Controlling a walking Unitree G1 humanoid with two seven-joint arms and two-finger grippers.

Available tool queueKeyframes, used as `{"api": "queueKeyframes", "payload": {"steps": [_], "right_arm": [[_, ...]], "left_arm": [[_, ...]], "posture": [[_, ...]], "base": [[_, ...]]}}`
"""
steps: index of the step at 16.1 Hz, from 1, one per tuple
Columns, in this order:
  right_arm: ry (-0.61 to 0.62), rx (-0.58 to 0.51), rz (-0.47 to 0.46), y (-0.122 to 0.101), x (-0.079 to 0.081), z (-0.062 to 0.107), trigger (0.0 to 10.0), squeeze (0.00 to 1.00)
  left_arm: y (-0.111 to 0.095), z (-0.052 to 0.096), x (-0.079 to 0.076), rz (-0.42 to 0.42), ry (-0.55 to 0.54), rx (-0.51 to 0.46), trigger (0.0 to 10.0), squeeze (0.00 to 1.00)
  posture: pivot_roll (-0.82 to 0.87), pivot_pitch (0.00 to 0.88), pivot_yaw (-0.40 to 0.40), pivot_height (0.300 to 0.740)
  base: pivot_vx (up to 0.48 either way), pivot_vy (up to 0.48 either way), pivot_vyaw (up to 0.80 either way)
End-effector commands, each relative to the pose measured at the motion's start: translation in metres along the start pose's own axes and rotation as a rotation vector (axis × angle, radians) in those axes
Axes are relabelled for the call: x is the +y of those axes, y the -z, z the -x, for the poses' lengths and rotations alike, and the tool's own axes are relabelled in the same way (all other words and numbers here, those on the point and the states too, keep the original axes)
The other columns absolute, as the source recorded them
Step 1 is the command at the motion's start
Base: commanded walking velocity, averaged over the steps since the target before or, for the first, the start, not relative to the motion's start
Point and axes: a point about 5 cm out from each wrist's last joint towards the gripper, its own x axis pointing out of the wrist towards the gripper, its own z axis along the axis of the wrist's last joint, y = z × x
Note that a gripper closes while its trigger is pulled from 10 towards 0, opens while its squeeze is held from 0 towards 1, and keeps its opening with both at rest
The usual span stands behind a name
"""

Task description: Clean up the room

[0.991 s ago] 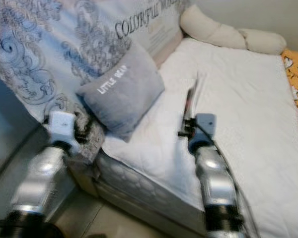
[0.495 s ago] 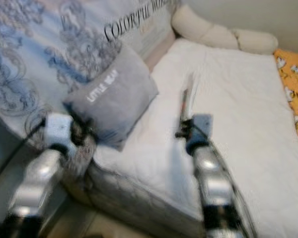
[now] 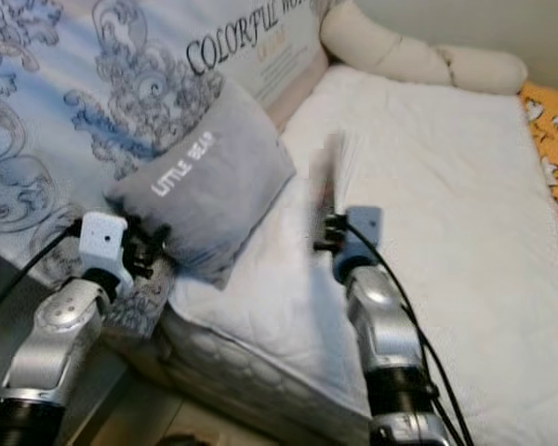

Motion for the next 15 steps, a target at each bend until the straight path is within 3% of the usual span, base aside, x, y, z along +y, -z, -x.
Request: {"api": "queueKeyframes", "payload": {"steps": [1,3,6,9,13,15], "right_arm": [[0.012,-0.008,-0.076,-0.011,-0.003,-0.006,10.0,0.00],[0.015,0.080,-0.280,-0.010,-0.007,-0.021,10.0,0.00],[-0.001,0.154,-0.438,-0.007,-0.011,-0.034,10.0,0.00],[-0.008,0.285,-0.531,0.007,-0.014,-0.040,10.0,0.00],[0.063,0.369,-0.543,0.026,-0.024,-0.035,10.0,0.00],[0.082,0.381,-0.481,0.028,-0.028,-0.034,10.0,0.00]], "left_arm": [[-0.004,0.002,-0.003,-0.004,0.067,-0.001,10.0,0.00],[0.001,0.010,-0.010,-0.057,0.265,0.081,10.0,0.00],[0.006,0.023,-0.016,-0.094,0.465,0.186,10.0,0.00],[0.009,0.037,-0.018,-0.096,0.613,0.284,10.0,0.00],[0.007,0.043,-0.024,-0.070,0.694,0.335,10.0,0.00],[0.007,0.048,-0.028,-0.058,0.746,0.378,10.0,0.00]], "posture": [[0.06,0.000,-0.002,0.740],[0.06,0.000,-0.001,0.740],[0.07,0.000,-0.002,0.740],[0.08,0.000,0.002,0.740],[0.09,0.000,0.004,0.740],[0.11,0.000,0.004,0.740]], "base": [[0.000,0.000,0.00],[0.000,0.000,0.00],[0.000,0.000,0.00],[0.000,0.000,0.00],[0.000,0.000,0.00],[0.000,0.000,0.00]]}}
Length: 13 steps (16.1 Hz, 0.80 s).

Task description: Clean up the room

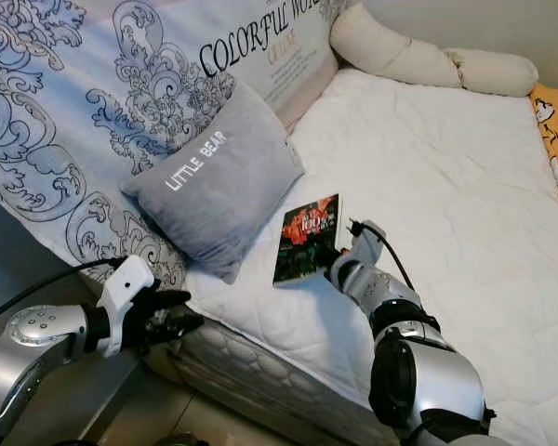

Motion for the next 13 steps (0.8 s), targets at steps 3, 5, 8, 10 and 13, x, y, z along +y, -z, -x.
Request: {"api": "queueKeyframes", "payload": {"steps": [3,5,8,10,13], "right_arm": [[0.037,-0.034,0.041,-0.011,0.000,0.001,10.0,0.89],[0.035,-0.040,0.030,-0.011,0.000,0.001,10.0,1.00],[0.047,-0.037,-0.008,-0.003,-0.004,0.000,10.0,1.00],[0.058,-0.050,-0.050,-0.001,-0.006,0.000,10.0,1.00],[0.071,-0.065,-0.073,0.002,-0.010,0.000,10.0,1.00]], "left_arm": [[0.001,0.000,0.001,-0.016,-0.003,0.032,10.0,0.00],[0.000,-0.001,0.003,-0.012,-0.009,0.033,10.0,0.00],[0.000,-0.003,0.001,-0.002,0.011,0.040,10.0,0.00],[0.000,-0.005,0.002,-0.006,0.011,0.045,10.0,0.00],[-0.001,-0.008,0.005,-0.013,0.010,0.047,10.0,0.00]], "posture": [[0.11,0.000,0.006,0.740],[0.11,0.000,0.006,0.740],[0.10,0.000,0.011,0.740],[0.10,0.000,0.019,0.740],[0.09,0.000,0.019,0.740]], "base": [[0.000,0.000,0.00],[0.000,0.000,0.00],[0.000,0.000,0.00],[0.000,0.000,0.00],[0.000,0.000,0.00]]}}
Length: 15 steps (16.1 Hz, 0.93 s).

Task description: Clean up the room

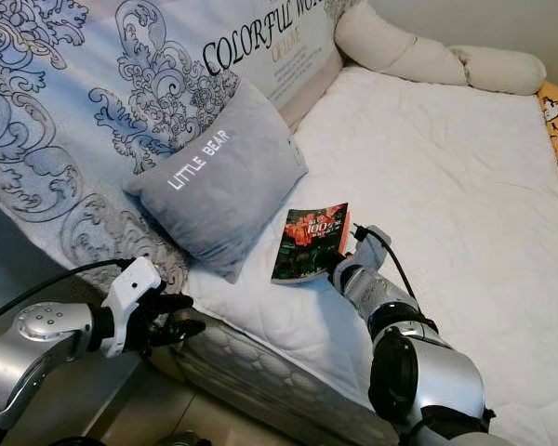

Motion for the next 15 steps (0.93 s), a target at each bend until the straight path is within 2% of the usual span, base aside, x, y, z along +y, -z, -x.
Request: {"api": "queueKeyframes", "payload": {"steps": [1,2,4,6,8,9,11,12,13,14,15], "right_arm": [[-0.015,-0.017,-0.020,0.000,-0.001,0.000,10.0,1.00],[-0.040,0.004,0.000,0.006,-0.002,0.000,10.0,1.00],[-0.025,0.063,0.099,0.024,-0.020,0.003,10.0,1.00],[0.065,0.028,0.141,0.025,-0.049,0.009,10.0,1.00],[0.093,-0.034,0.140,0.018,-0.062,0.014,10.0,1.00],[0.082,-0.063,0.126,0.015,-0.063,0.016,10.0,1.00],[-0.004,-0.236,0.125,-0.004,-0.055,0.027,10.0,1.00],[0.025,-0.314,0.237,-0.011,-0.049,0.036,10.0,1.00],[0.031,-0.399,0.358,-0.015,-0.037,0.046,10.0,1.00],[0.014,-0.446,0.385,-0.015,-0.027,0.052,10.0,1.00],[-0.012,-0.516,0.381,-0.015,-0.013,0.065,10.0,1.00]], "left_arm": [[-0.002,-0.002,0.001,-0.020,0.001,0.007,10.0,0.00],[-0.001,-0.002,0.001,-0.015,-0.002,0.005,10.0,0.00],[0.003,-0.004,0.000,0.003,-0.010,-0.001,10.0,0.00],[0.006,-0.009,-0.001,0.021,-0.056,-0.038,10.0,0.00],[0.005,-0.017,-0.005,0.024,-0.104,-0.092,10.0,0.00],[0.003,-0.020,-0.005,0.028,-0.143,-0.127,10.0,0.00],[-0.002,-0.027,0.001,0.102,-0.320,-0.237,10.0,0.00],[-0.005,-0.029,0.001,0.087,-0.375,-0.265,10.0,0.00],[-0.010,-0.030,0.002,0.087,-0.432,-0.309,10.0,0.00],[-0.014,-0.030,0.003,0.084,-0.462,-0.337,10.0,0.00],[-0.019,-0.031,0.003,0.087,-0.504,-0.369,10.0,0.00]], "posture": [[0.09,0.000,0.015,0.740],[0.08,0.000,0.016,0.740],[0.06,0.000,0.014,0.740],[0.04,0.000,0.015,0.740],[0.03,0.000,0.016,0.740],[0.02,0.000,0.014,0.740],[0.01,0.000,0.005,0.740],[0.02,0.000,0.000,0.740],[0.02,0.000,-0.007,0.740],[0.02,0.000,-0.012,0.740],[0.02,0.000,-0.024,0.740]], "base": [[0.000,0.000,0.00],[0.000,0.000,0.00],[0.000,0.000,0.00],[0.000,0.000,0.00],[0.000,0.000,0.00],[0.000,0.000,0.00],[0.000,0.000,0.00],[0.000,0.000,0.00],[0.000,-0.240,0.00],[0.000,-0.394,0.00],[0.000,-0.412,0.00]]}}
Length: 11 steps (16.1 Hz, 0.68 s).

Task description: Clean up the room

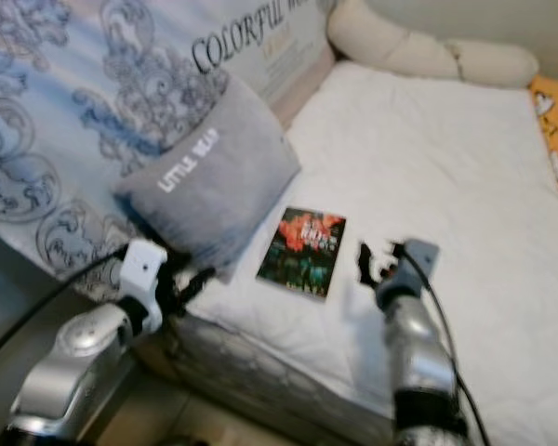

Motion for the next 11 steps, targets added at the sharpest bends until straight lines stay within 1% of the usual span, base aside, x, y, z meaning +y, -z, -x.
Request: {"api": "queueKeyframes", "payload": {"steps": [1,2,3,5,6,7,10,11], "right_arm": [[0.000,-0.052,0.017,-0.013,0.007,0.004,10.0,1.00],[0.009,-0.053,0.045,-0.013,0.011,0.009,10.0,1.00],[0.016,-0.055,0.049,-0.014,0.012,0.013,10.0,1.00],[0.045,-0.049,0.016,-0.016,0.009,0.018,10.0,1.00],[0.055,-0.046,0.038,-0.016,0.009,0.020,10.0,1.00],[0.056,-0.053,0.055,-0.017,0.010,0.021,10.0,1.00],[0.045,-0.057,0.065,-0.018,0.013,0.024,10.0,1.00],[0.011,-0.072,0.059,-0.021,0.017,0.023,10.0,1.00]], "left_arm": [[-0.005,-0.002,0.000,-0.018,-0.026,-0.025,10.0,0.00],[-0.006,-0.003,-0.001,-0.021,-0.033,-0.031,10.0,0.00],[-0.007,-0.004,-0.002,-0.024,-0.045,-0.036,10.0,0.00],[-0.007,-0.003,-0.001,-0.021,-0.065,-0.041,10.0,0.00],[-0.006,-0.003,0.000,-0.022,-0.072,-0.040,10.0,0.00],[-0.006,-0.002,0.002,-0.021,-0.082,-0.039,10.0,0.00],[-0.003,0.002,0.009,-0.010,-0.138,-0.033,10.0,0.00],[-0.001,0.004,0.014,-0.006,-0.169,-0.027,10.0,0.00]], "posture": [[0.02,0.000,-0.024,0.740],[0.02,0.000,-0.026,0.740],[0.02,0.000,-0.031,0.740],[0.02,0.000,-0.027,0.740],[0.02,0.000,-0.025,0.740],[0.02,0.000,-0.022,0.740],[0.02,0.000,-0.015,0.740],[0.03,0.000,-0.012,0.740]], "base": [[0.000,-0.420,0.00],[0.000,-0.420,0.00],[0.000,-0.420,-0.74],[0.000,-0.422,-0.74],[0.000,-0.424,-0.74],[0.000,-0.424,-0.74],[0.000,-0.420,-0.74],[0.000,-0.409,-0.74]]}}
